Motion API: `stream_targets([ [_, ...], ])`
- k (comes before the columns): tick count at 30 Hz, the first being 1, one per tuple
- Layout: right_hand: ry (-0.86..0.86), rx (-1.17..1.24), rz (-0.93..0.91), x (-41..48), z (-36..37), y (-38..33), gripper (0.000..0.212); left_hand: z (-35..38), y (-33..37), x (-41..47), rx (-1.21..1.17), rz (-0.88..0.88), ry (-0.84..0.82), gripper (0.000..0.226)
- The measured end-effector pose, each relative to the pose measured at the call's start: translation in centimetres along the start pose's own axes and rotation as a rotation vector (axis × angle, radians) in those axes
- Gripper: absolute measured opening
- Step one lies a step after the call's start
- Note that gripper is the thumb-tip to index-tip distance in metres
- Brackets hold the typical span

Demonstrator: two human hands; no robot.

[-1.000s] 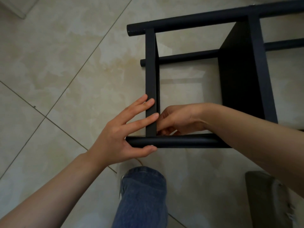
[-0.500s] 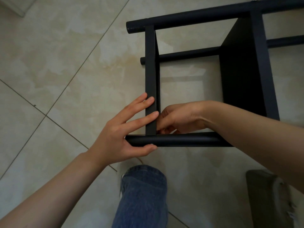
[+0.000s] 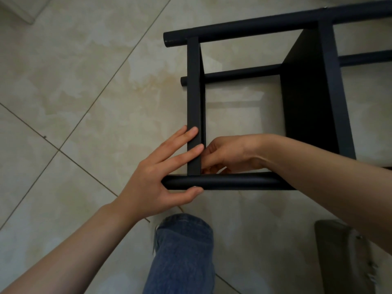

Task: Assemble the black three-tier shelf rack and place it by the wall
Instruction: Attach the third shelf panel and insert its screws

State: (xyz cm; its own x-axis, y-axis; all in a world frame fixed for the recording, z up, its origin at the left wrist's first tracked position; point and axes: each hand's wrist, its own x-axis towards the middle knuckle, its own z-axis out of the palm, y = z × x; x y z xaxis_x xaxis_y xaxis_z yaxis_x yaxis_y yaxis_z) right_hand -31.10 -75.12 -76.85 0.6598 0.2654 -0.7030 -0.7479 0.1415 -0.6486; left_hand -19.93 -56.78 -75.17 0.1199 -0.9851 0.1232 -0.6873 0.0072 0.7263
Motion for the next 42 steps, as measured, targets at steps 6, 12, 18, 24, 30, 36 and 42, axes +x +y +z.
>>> stream_targets([
  [6, 0.031, 0.006, -0.019, -0.8, -0.2, -0.2, 0.033, 0.3, 0.9, -0.3, -0.059, -0.093, 0.013, 0.065],
  [12, 0.105, 0.002, -0.041, -3.2, -0.8, 0.2, 0.024, 1.0, 2.4, -0.9, -0.166, -0.258, 0.053, 0.065],
  [18, 0.263, -0.260, -0.070, -6.8, 0.1, 0.8, 0.019, 1.8, 3.6, -1.8, -0.295, -0.414, 0.177, 0.063],
  [24, 0.354, -0.475, -0.117, -9.4, 1.6, 1.1, 0.025, 4.1, 4.3, -2.7, -0.777, -0.820, 0.425, 0.104],
  [30, 0.440, -0.594, -0.134, -10.5, 3.0, 1.5, 0.036, 5.8, 4.5, -2.7, -1.084, -0.965, 0.355, 0.079],
  [36, 0.575, -0.700, -0.116, -11.7, 3.5, 1.4, 0.038, 5.2, 4.9, -1.5, -1.020, -0.859, 0.268, 0.077],
  [42, 0.596, -0.821, -0.091, -12.7, 4.2, 0.5, 0.043, 4.0, 5.8, -0.4, -0.970, -0.799, 0.251, 0.083],
])
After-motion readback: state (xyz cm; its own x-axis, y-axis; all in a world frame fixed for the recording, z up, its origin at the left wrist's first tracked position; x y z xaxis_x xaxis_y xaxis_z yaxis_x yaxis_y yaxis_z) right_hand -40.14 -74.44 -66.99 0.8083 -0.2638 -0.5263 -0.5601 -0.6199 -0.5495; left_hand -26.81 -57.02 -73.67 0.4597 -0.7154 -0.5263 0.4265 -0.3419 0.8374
